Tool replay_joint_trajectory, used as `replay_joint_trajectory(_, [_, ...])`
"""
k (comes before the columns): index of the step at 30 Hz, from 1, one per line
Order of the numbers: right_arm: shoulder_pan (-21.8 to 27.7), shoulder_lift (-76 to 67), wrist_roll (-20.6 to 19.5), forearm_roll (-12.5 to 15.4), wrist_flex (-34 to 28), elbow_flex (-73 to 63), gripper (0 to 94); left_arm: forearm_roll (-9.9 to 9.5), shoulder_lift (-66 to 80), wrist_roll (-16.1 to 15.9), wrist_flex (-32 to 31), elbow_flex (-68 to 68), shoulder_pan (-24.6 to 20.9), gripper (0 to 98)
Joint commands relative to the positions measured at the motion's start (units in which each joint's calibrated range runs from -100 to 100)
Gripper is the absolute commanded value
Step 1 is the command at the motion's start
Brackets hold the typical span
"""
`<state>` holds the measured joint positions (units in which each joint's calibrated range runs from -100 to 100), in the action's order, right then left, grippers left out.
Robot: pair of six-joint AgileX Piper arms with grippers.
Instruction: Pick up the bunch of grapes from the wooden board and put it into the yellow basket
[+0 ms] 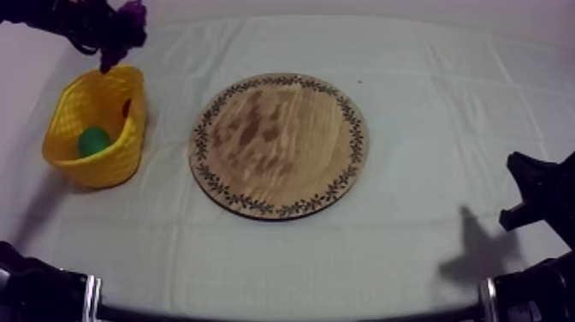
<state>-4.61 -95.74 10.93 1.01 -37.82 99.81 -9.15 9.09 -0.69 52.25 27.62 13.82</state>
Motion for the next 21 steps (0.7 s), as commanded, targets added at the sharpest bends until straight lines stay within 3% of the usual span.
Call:
replay_joint_trajectory(1, [0.0,0.0,0.0,0.0,0.0,0.0,0.4,-1.61,-0.3,3.1,-0.3,0.0,-2.3,44.0])
replay_joint_trajectory(11, [0.0,0.0,0.0,0.0,0.0,0.0,0.4,-5.16,-1.1,7.6,-3.1,7.0,-6.6,39.8])
replay_joint_trajectory(21, [0.0,0.0,0.0,0.0,0.0,0.0,0.4,-5.61,-1.2,9.3,-3.5,14.7,-7.5,38.4])
